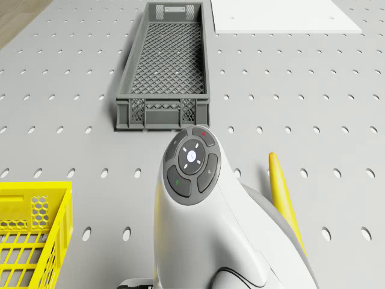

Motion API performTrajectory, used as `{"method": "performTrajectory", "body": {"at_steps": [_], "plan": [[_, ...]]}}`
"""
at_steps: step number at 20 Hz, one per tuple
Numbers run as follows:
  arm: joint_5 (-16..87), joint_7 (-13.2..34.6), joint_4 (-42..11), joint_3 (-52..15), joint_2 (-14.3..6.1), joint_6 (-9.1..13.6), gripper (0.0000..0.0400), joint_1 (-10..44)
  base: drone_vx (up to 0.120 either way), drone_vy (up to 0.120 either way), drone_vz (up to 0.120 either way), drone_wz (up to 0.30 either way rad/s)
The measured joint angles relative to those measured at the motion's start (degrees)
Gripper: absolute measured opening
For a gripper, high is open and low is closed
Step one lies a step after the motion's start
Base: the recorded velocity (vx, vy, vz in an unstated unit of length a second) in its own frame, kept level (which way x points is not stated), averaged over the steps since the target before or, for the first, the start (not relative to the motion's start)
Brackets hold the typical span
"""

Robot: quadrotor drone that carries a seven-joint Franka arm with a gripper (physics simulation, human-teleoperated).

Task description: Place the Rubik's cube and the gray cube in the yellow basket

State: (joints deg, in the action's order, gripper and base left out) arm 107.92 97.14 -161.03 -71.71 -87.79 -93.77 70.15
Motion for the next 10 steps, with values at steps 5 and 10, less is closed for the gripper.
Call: {"method": "performTrajectory", "body": {"at_steps": [5,10], "plan": [[0.01,0.00,0.00,0.00,0.02,0.02,0.0400,-0.01,0.000,0.000,0.000,0.000],[0.02,-0.01,0.00,0.00,0.04,0.03,0.0400,-0.01,0.032,0.000,0.000,0.000]]}}
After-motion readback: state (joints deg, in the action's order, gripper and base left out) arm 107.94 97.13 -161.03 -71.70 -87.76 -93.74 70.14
